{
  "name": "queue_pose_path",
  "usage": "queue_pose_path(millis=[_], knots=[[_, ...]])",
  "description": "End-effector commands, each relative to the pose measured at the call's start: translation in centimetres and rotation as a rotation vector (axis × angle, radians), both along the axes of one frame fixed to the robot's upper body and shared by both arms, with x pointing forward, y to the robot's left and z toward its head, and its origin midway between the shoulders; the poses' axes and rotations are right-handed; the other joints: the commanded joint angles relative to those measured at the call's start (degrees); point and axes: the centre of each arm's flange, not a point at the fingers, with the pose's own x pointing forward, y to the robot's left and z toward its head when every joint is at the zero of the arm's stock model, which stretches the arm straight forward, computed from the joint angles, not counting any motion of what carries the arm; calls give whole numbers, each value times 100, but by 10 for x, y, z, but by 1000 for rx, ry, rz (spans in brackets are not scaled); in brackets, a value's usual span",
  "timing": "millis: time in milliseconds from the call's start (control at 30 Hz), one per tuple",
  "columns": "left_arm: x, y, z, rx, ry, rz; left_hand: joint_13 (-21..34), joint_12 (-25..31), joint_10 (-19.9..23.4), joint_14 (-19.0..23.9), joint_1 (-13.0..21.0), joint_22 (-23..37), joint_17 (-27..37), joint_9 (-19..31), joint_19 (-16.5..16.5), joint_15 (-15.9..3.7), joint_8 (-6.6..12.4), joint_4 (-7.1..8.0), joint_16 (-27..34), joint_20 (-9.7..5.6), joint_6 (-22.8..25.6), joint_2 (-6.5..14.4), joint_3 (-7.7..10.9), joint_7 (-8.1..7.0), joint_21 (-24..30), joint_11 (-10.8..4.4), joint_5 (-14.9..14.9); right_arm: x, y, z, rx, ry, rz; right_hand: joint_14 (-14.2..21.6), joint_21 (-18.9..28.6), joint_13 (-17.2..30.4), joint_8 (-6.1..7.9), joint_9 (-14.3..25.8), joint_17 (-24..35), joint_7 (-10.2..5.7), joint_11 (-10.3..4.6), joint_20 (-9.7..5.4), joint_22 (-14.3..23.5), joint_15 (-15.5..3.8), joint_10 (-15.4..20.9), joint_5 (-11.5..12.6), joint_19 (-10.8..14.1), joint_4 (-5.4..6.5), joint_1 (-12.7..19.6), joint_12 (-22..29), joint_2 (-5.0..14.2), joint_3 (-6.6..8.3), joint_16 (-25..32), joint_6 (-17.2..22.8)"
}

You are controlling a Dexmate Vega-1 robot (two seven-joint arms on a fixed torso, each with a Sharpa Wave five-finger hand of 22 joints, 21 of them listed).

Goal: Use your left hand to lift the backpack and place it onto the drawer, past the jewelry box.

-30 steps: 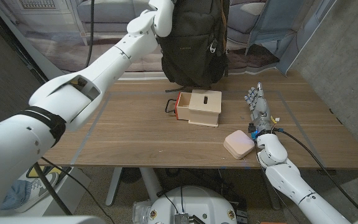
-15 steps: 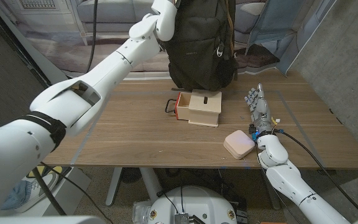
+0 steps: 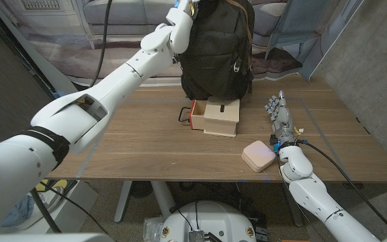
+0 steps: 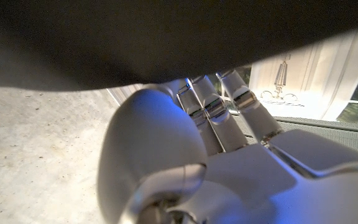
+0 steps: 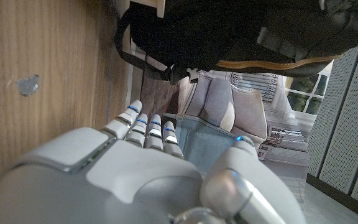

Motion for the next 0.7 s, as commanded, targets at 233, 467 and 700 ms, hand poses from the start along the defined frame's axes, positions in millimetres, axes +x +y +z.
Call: queue_pose_path(millis=[233, 467, 700], knots=[[-18, -34, -57, 209, -37, 39, -13, 1, 87, 15, 17, 24, -7, 4, -75, -40, 35, 810, -33, -12, 19, 18, 898, -28, -42, 2, 33, 2, 3, 5, -9, -12, 19, 39, -8, 33, -6, 21, 22, 27, 9, 15, 18, 5, 30, 11, 53, -14, 6, 0, 32, -21, 3, 21], [-19, -39, -78, 266, -35, 62, -27, 0, 112, 27, 24, 24, -19, -18, -80, -51, 41, 798, -34, -10, 52, 2, 910, -34, -58, -4, 42, 0, 3, 5, -13, -12, 16, 44, -8, 33, -3, 21, 22, 28, 10, 14, 18, 4, 28, 11, 55, -15, 8, -2, 33, -24, 4, 30], [-22, -39, -89, 293, -1, 52, -43, 0, 142, 52, 27, 25, -31, -25, -84, -51, 50, 791, -31, -13, 73, -12, 919, -29, -72, -24, 52, 1, 4, 8, -20, -16, 17, 43, -8, 33, -2, 21, 21, 25, 15, 15, 18, 9, 29, 12, 59, -17, 11, -2, 34, -28, 3, 32]])
